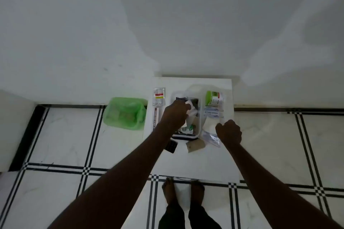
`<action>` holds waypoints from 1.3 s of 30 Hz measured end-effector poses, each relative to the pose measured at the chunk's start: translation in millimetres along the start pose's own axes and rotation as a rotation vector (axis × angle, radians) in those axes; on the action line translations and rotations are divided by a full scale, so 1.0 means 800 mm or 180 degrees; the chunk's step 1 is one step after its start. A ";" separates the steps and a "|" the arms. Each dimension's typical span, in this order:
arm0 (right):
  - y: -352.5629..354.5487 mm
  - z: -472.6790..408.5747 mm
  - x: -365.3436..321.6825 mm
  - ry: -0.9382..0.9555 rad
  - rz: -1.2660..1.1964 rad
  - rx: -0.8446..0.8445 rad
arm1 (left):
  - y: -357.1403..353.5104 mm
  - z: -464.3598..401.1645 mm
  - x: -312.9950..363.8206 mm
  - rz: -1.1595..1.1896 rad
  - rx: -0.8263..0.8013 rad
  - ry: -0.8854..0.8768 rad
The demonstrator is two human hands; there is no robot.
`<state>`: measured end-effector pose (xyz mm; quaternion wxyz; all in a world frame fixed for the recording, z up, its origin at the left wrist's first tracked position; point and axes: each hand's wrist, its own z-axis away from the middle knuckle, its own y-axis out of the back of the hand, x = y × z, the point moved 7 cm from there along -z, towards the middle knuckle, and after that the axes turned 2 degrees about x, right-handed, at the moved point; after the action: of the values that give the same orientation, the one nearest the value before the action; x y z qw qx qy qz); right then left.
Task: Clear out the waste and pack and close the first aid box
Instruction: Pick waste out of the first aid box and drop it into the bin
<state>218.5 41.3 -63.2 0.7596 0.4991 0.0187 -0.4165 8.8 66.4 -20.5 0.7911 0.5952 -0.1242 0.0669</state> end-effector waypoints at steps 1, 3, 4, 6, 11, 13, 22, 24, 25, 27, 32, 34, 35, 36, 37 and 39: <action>-0.002 -0.001 0.003 -0.0061 -0.0053 0.0055 | -0.002 -0.007 0.006 -0.0196 -0.0054 -0.0090; -0.011 -0.005 0.009 -0.0154 -0.0029 0.0224 | -0.008 -0.020 0.007 -0.0432 0.0023 -0.0063; -0.014 -0.004 0.010 -0.0172 0.0011 0.0314 | -0.007 -0.021 0.009 -0.0560 0.0059 0.0039; -0.020 -0.007 0.011 -0.0174 0.0125 0.0466 | -0.016 -0.025 0.008 -0.0825 0.0023 0.0310; -0.026 -0.020 0.018 -0.0274 0.0260 0.0626 | -0.024 -0.030 0.009 -0.0863 0.0128 0.0680; -0.029 -0.025 0.020 -0.0296 0.0300 0.0621 | -0.018 -0.035 0.011 -0.0645 0.0259 0.0751; -0.030 -0.032 0.030 -0.0362 0.0289 0.0636 | -0.030 -0.043 0.014 -0.0095 0.0325 0.0167; -0.030 -0.033 0.031 -0.0330 0.0382 0.0653 | -0.034 -0.048 0.023 -0.0346 0.0216 -0.0204; -0.030 -0.034 0.032 -0.0323 0.0400 0.0663 | -0.036 -0.051 0.024 -0.0490 0.0148 -0.0283; -0.030 -0.034 0.035 -0.0298 0.0409 0.0728 | -0.039 -0.054 0.023 -0.0713 -0.0011 -0.0383; -0.023 -0.032 0.035 -0.0046 -0.0061 0.0909 | -0.039 -0.054 0.023 -0.0802 -0.0034 -0.0532; -0.016 -0.030 0.033 0.0008 -0.0365 0.0887 | -0.029 -0.053 0.026 -0.0743 0.0113 -0.0558; -0.012 -0.028 0.030 0.0030 -0.0491 0.0863 | -0.022 -0.052 0.027 -0.0686 0.0192 -0.0575; -0.007 -0.024 0.026 0.0062 -0.0597 0.0841 | -0.015 -0.051 0.027 -0.0592 0.0251 -0.0587; 0.000 -0.020 0.021 0.0120 -0.0683 0.0830 | -0.007 -0.049 0.027 -0.0464 0.0293 -0.0585; 0.016 -0.013 0.007 0.0336 -0.0854 0.0801 | 0.009 -0.045 0.024 -0.0126 0.0330 -0.0527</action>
<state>234.3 47.5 -61.4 0.6268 0.6044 0.0727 -0.4864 29.4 102.2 -17.9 0.7474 0.6412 -0.1736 0.0081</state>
